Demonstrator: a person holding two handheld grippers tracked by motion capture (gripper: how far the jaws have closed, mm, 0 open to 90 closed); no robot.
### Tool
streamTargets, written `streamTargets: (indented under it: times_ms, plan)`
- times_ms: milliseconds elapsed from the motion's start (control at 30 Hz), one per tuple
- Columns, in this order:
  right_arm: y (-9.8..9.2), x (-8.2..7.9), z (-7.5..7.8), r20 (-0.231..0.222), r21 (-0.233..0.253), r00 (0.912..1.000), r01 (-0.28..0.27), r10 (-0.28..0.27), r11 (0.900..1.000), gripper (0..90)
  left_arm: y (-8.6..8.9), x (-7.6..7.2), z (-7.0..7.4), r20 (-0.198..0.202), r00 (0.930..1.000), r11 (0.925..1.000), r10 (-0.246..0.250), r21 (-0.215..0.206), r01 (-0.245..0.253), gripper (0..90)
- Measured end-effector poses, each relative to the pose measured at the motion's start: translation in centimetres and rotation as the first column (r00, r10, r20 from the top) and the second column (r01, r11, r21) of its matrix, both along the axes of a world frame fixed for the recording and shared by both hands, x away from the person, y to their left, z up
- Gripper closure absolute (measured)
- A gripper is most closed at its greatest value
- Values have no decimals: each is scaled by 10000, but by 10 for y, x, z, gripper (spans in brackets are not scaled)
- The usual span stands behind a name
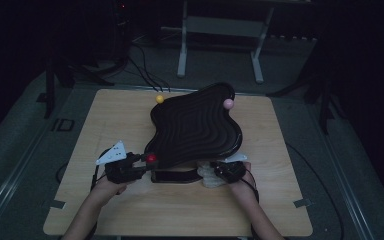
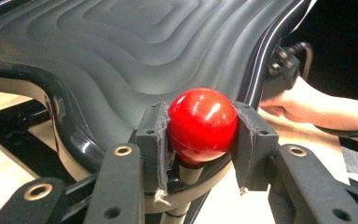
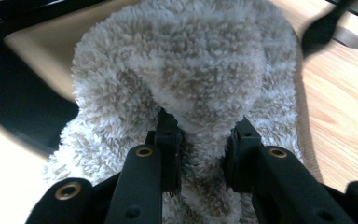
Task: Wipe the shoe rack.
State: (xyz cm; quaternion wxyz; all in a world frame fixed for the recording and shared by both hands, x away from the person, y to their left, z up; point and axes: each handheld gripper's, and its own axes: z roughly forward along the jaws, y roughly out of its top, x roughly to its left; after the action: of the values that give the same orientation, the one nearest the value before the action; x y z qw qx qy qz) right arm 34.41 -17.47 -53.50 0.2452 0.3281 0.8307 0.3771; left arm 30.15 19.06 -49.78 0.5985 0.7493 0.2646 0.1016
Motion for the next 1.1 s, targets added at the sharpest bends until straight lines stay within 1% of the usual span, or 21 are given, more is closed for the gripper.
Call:
streamTargets:
  times_ms: [33, 100, 233, 300, 333, 367, 400, 467, 500, 533, 567, 600, 633, 700, 733, 767, 800, 833, 933, 1000, 1100]
  plan:
    - [0, 2, -2, -113, 236, 9998, 194, -192, 9995, 712, 0, 0, 0, 0, 10000, 10000, -1, -17, 1, 597]
    - [5, -1, -5, 12, 95, 9999, 140, -140, 9999, 715, 0, 0, 0, -13, 10000, 10000, 0, -33, 0, 597]
    - [15, -10, -7, -70, 161, 9996, -267, 268, 9995, 718, 0, 0, 0, -11, 10000, 10000, 16, -36, -17, 597]
    - [20, -21, -10, 56, 6, 9935, -1137, 1137, 9935, 718, 0, 0, 0, -4, 10000, 10000, 9, 0, -9, 597]
    - [20, -21, -10, 56, 6, 9935, -1137, 1137, 9935, 718, 0, 0, 0, -4, 10000, 10000, 9, 0, -9, 597]
    - [20, -23, -8, -34, -104, 9900, -1408, 1407, 9900, 709, 0, 0, 0, -17, 10000, 10000, 24, -18, -24, 597]
    - [19, -21, -7, -109, -96, 9910, -1336, 1335, 9910, 706, 0, 0, 0, -17, 10000, 10000, 24, -18, -24, 597]
    - [13, -15, -6, -15, -186, 9968, -794, 794, 9967, 702, 0, -1, 0, -5, 10000, 10000, 41, 16, -41, 597]
    - [10, -11, -6, -7, -17, 9983, -581, 581, 9983, 700, 0, -1, 0, -7, 10000, 10000, 49, -1, -49, 597]
    - [10, -11, -6, -7, -17, 9983, -581, 581, 9983, 700, 0, -1, 0, -7, 10000, 10000, 49, -1, -49, 597]
    - [7, -8, -6, -232, 240, 9990, -373, 379, 9990, 700, 0, -1, 0, -4, 10000, 10000, 42, -17, -42, 597]
    - [7, -8, -7, -278, 329, 9992, -287, 296, 9990, 708, 0, 0, 0, -3, 10000, 10000, 28, -9, -28, 597]
    - [10, -10, -8, -153, 152, 9990, -424, 426, 9990, 712, 0, -1, 0, 7, 10000, 10000, 31, -6, -31, 597]
    - [15, -16, -8, -395, 235, 9965, -722, 731, 9971, 715, 0, -1, 0, 0, 10000, 10000, 27, -24, -27, 597]
    - [15, -16, -8, -395, 235, 9965, -722, 731, 9971, 715, 0, -1, 0, 0, 10000, 10000, 27, -24, -27, 597]
    - [20, -22, -10, -384, 284, 9924, -1156, 1166, 9929, 715, -1, -1, 0, 5, 10000, 10000, 26, -7, -26, 597]
    - [20, -22, -10, -384, 284, 9924, -1156, 1166, 9929, 715, -1, -1, 0, 10, 10000, 10000, 28, 10, -28, 597]
    - [26, -28, -11, -466, 485, 9863, -1562, 1584, 9865, 714, -1, -1, 0, -1, 10000, 10000, 36, -25, -36, 597]
    - [35, -36, -12, -557, 547, 9748, -2130, 2160, 9755, 710, -1, -1, 0, 0, 10000, 10000, 47, -14, -47, 597]
    - [38, -39, -12, -231, 80, 9732, -2285, 2286, 9735, 700, 0, -1, 0, 6, 10000, 10000, 55, -28, -55, 596]
    - [35, -36, -10, -425, 156, 9759, -2136, 2141, 9768, 653, 0, -1, 0, 9, 10000, 10000, 31, -21, -31, 597]
